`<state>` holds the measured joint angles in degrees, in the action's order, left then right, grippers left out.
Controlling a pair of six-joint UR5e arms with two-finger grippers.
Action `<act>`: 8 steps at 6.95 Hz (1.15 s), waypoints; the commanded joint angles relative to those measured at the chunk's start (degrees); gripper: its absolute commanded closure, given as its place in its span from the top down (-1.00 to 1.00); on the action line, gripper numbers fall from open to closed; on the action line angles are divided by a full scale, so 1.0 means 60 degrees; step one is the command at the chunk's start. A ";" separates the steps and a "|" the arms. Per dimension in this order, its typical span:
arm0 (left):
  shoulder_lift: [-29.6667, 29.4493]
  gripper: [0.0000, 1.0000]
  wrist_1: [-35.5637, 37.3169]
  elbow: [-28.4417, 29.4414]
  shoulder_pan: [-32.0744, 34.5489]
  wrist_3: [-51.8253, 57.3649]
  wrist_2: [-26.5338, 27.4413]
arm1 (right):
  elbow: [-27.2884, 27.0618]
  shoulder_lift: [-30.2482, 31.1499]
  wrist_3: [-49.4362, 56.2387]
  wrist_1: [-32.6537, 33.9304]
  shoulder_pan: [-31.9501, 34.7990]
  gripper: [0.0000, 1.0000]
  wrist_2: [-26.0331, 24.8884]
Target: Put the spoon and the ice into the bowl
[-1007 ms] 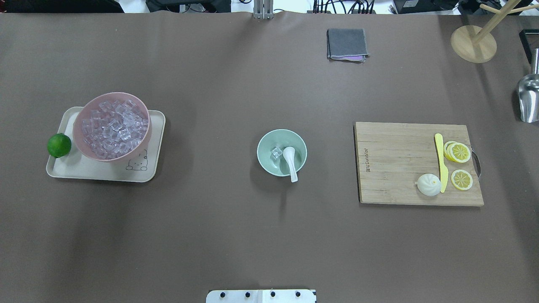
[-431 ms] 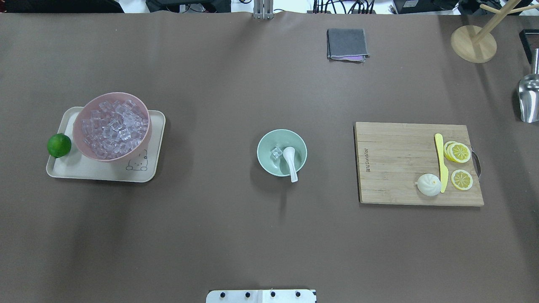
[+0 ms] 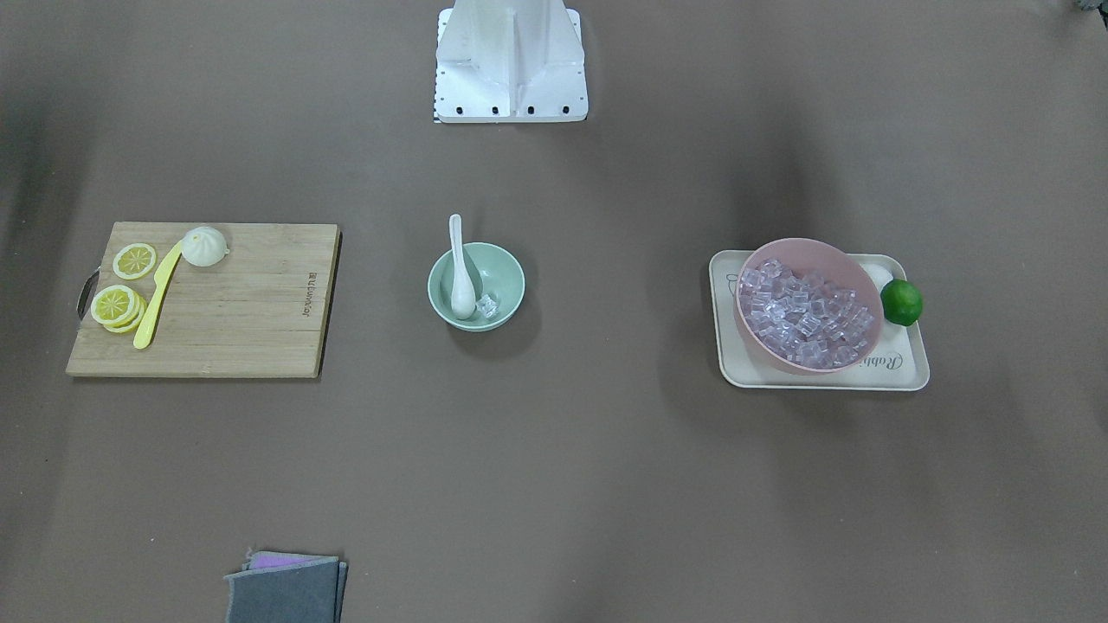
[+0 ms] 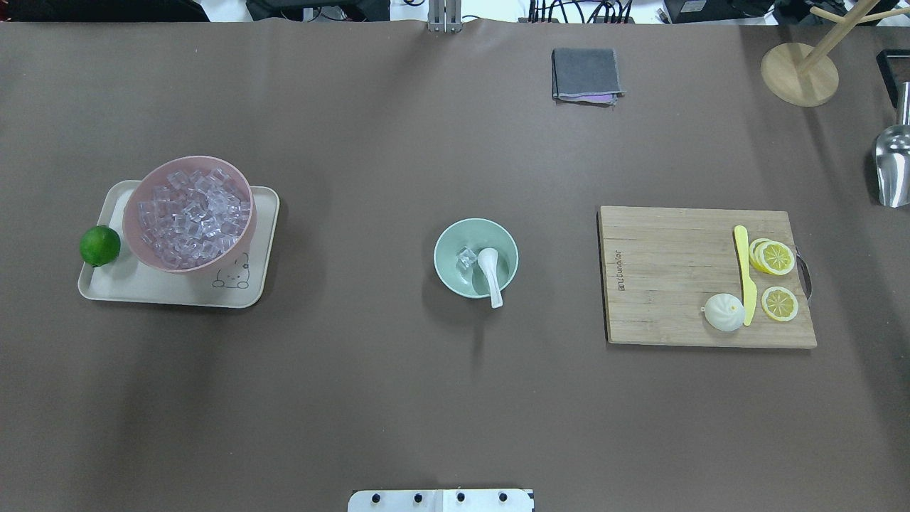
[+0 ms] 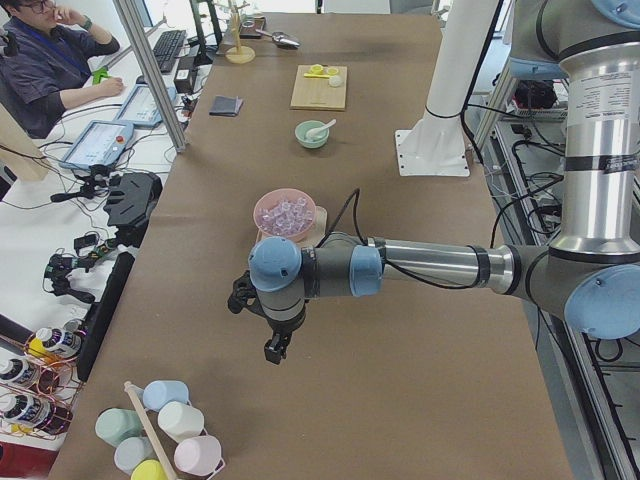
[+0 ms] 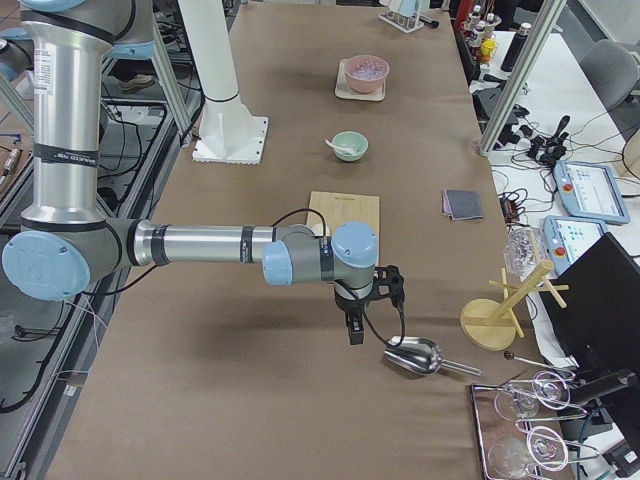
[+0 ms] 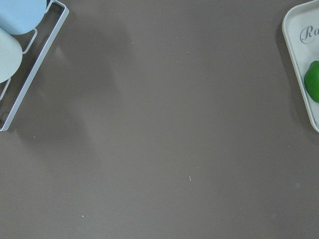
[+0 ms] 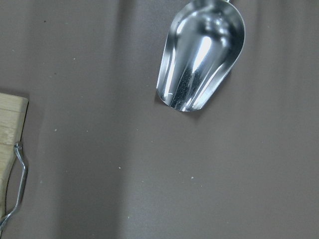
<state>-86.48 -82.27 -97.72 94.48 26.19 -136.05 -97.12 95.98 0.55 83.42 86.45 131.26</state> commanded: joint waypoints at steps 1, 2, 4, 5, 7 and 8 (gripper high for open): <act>0.0000 0.97 0.0000 -0.0003 0.0000 0.0000 0.0000 | 0.0000 0.0000 -0.0003 -0.0002 -0.0052 1.00 0.0009; -0.0015 0.97 0.0000 -0.0003 0.0000 0.0000 0.0000 | 0.0000 -0.0014 -0.0003 -0.0002 -0.0096 1.00 0.0009; -0.0015 0.97 0.0000 -0.0003 0.0000 0.0000 0.0000 | 0.0000 0.0000 -0.0018 -0.0060 -0.0169 1.00 0.0009; 0.0000 0.98 0.0000 -0.0003 0.0000 0.0000 0.0000 | 0.0014 0.0015 -0.0033 -0.0278 -0.0198 1.00 0.0009; -0.0015 0.97 0.0000 -0.0003 0.0000 0.0000 0.0000 | 0.0015 0.0015 -0.0033 -0.0324 -0.0272 1.00 0.0009; -0.0015 0.97 0.0000 -0.0003 0.0000 0.0000 0.0000 | 0.0015 0.0015 -0.0047 -0.0324 -0.0315 1.00 0.0009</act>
<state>-86.56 -82.27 -97.73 94.48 26.19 -136.06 -97.04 96.06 0.33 81.57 84.83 131.31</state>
